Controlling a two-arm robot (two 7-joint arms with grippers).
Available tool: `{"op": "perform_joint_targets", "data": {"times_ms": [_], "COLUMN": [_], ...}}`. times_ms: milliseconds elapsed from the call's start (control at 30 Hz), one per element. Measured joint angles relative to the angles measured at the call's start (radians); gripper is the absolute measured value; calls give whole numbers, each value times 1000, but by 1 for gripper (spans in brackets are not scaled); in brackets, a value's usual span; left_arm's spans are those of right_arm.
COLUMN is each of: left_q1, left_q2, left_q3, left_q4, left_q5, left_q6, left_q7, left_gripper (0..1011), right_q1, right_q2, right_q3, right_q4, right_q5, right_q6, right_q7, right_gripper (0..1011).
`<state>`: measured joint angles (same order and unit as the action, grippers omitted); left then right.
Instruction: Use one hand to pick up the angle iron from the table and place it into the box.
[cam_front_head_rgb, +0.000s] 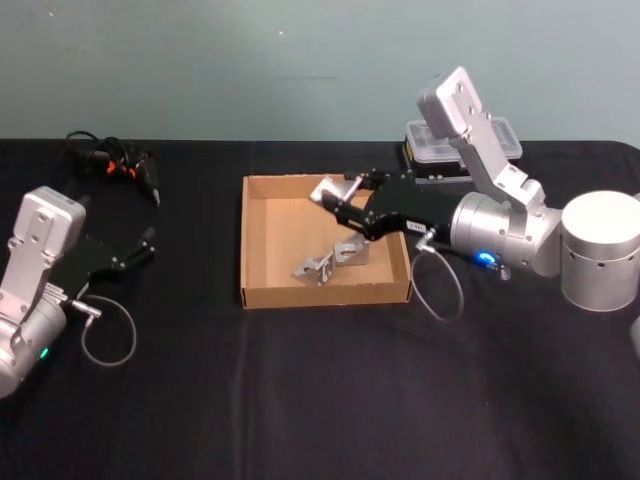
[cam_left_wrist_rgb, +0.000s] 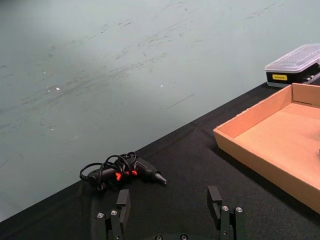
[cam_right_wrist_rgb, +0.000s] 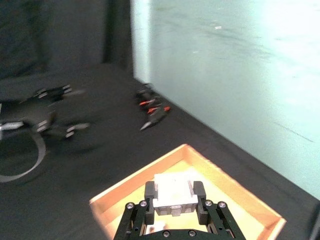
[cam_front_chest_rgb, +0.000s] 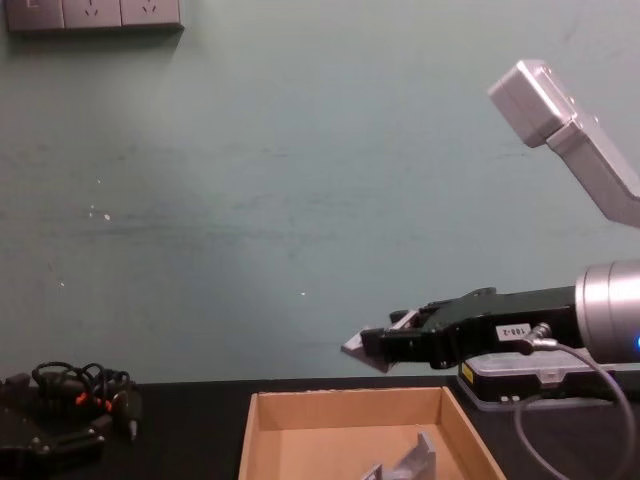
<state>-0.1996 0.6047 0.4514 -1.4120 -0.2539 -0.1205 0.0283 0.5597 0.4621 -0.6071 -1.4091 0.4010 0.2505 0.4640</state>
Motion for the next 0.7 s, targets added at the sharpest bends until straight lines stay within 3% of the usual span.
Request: {"op": "perform_joint_targets", "data": {"times_ms": [333, 567, 700], "left_q1": [0, 0, 0], "left_q2": [0, 0, 0], "left_q3": [0, 0, 0], "left_q4": [0, 0, 0], "left_q5": [0, 0, 0], "left_q6": [0, 0, 0], "left_q7": [0, 0, 0], "left_gripper": [1011, 1011, 1011], "right_q1": [36, 85, 106], "right_q2": [-131, -217, -244], "right_q3": [55, 72, 73], "right_q4": [182, 327, 374], "right_q5": [2, 3, -2], "right_q6": [-17, -26, -24], "right_q7": [-85, -93, -92], "right_gripper": [453, 453, 453]}}
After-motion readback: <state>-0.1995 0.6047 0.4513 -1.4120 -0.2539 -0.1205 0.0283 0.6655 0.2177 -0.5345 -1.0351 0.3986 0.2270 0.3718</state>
